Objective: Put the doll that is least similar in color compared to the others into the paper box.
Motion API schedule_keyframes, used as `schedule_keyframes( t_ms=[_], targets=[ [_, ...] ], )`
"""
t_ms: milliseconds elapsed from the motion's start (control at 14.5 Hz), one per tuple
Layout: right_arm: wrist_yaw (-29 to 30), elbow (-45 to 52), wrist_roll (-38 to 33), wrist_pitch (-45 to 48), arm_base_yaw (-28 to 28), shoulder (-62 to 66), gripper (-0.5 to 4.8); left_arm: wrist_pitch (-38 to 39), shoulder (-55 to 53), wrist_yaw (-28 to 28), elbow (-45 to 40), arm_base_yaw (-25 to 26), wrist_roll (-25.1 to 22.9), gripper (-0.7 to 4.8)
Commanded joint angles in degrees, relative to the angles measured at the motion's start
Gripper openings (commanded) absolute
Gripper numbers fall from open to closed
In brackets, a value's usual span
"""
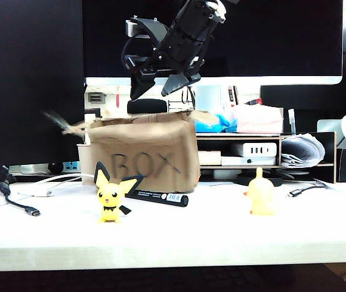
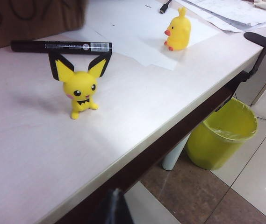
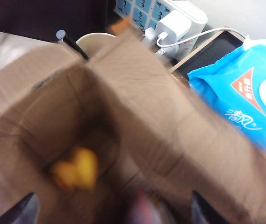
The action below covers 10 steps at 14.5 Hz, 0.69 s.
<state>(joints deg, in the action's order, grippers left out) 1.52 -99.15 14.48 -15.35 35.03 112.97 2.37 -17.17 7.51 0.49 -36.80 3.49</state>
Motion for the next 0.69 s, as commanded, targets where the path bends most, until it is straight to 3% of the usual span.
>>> schedule_keyframes(
  t_ms=[69,207,276,345,483,690],
  targets=[
    [-0.15,-0.52,-0.09,0.61,0.09,-0.48,3.91,-0.74,0.00,0.22,0.04,0.11,-0.04,-0.05],
    [-0.17,-0.52,-0.09,0.50,0.13,-0.77,2.66,-0.74,0.00,0.22,0.07,0.11,-0.04,-0.05],
    [-0.15,-0.52,-0.09,0.39,0.17,-1.05,1.22,-0.74,0.00,0.22,0.04,0.11,-0.04,-0.05],
    [-0.17,-0.52,-0.09,-0.11,0.15,-1.60,0.26,-0.74,0.00,0.22,0.04,0.11,-0.04,-0.05],
    [-0.39,-0.52,-0.09,-3.30,0.15,-3.08,-0.06,-0.77,0.00,0.22,0.07,0.11,-0.04,-0.05],
    [-0.55,-0.42,-0.11,-9.73,0.15,-6.45,-0.06,-0.74,0.00,0.22,0.07,0.11,-0.04,-0.05]
  ],
)
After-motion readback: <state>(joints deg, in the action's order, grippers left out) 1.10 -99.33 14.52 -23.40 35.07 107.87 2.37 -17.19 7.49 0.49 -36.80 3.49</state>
